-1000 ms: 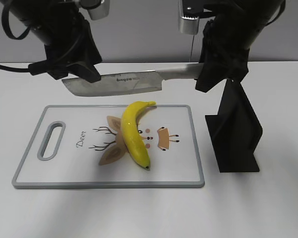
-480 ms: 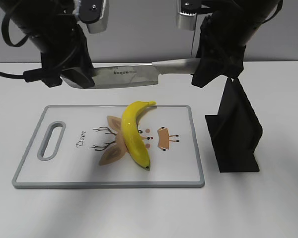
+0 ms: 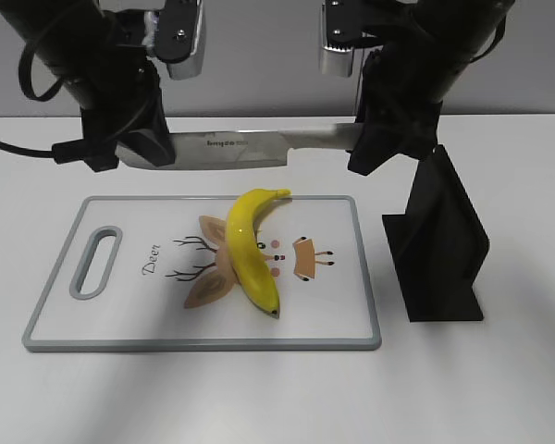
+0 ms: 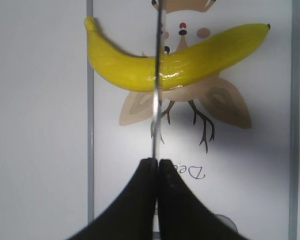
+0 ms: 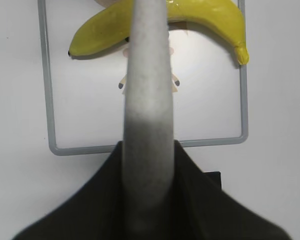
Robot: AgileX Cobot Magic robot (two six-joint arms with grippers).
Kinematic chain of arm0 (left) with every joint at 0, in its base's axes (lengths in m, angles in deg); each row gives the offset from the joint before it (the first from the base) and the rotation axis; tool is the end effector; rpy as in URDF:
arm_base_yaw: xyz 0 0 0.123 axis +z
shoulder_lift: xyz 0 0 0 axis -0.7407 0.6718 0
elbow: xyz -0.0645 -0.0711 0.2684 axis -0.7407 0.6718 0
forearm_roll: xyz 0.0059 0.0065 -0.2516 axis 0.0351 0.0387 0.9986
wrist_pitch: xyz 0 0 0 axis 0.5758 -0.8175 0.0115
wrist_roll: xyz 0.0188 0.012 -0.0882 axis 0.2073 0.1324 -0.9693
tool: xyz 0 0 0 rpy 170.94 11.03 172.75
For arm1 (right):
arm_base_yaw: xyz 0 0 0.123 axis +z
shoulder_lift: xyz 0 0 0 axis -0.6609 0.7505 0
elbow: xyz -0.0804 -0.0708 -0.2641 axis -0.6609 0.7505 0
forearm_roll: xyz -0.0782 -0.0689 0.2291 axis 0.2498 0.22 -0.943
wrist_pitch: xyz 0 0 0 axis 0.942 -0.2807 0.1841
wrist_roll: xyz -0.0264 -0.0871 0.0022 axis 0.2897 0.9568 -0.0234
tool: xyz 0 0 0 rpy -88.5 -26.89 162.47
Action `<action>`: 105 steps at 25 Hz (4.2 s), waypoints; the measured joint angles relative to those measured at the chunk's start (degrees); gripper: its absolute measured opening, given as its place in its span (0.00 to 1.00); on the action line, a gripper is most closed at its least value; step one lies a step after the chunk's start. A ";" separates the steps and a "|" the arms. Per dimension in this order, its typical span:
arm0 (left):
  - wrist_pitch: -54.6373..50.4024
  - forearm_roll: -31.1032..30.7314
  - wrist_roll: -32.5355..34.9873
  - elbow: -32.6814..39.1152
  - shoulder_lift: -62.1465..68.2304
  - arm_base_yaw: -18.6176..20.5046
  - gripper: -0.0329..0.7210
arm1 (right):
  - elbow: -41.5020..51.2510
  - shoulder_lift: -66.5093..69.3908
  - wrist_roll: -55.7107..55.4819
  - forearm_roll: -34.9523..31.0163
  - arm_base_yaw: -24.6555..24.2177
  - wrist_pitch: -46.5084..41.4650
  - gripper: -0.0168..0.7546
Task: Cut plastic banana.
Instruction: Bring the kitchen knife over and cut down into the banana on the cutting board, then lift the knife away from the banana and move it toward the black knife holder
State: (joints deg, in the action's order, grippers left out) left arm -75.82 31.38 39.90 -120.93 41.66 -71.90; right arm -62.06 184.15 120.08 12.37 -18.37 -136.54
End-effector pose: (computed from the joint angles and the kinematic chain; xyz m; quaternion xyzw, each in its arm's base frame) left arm 0.3403 -0.1796 0.2664 0.7391 0.6390 -0.0593 0.2046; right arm 0.3540 0.1825 0.2620 -0.6516 0.7299 0.1184 0.1693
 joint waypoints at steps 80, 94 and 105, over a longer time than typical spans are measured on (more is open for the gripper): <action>1.08 2.80 -11.42 -0.17 -7.22 -0.02 0.71 | -1.90 0.92 -8.89 4.23 0.10 0.25 0.25; -1.16 -20.55 -54.08 -1.44 -12.88 -0.02 0.71 | -1.90 -6.33 -39.10 13.60 0.10 -5.49 0.25; -10.83 -28.11 -74.77 -1.44 -15.05 3.70 0.71 | -0.12 -13.63 -58.18 17.28 0.10 -5.68 0.25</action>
State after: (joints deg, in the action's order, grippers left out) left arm -86.64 3.28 -34.87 -122.37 26.61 -68.20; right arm -62.18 170.51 61.90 29.65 -18.27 -142.22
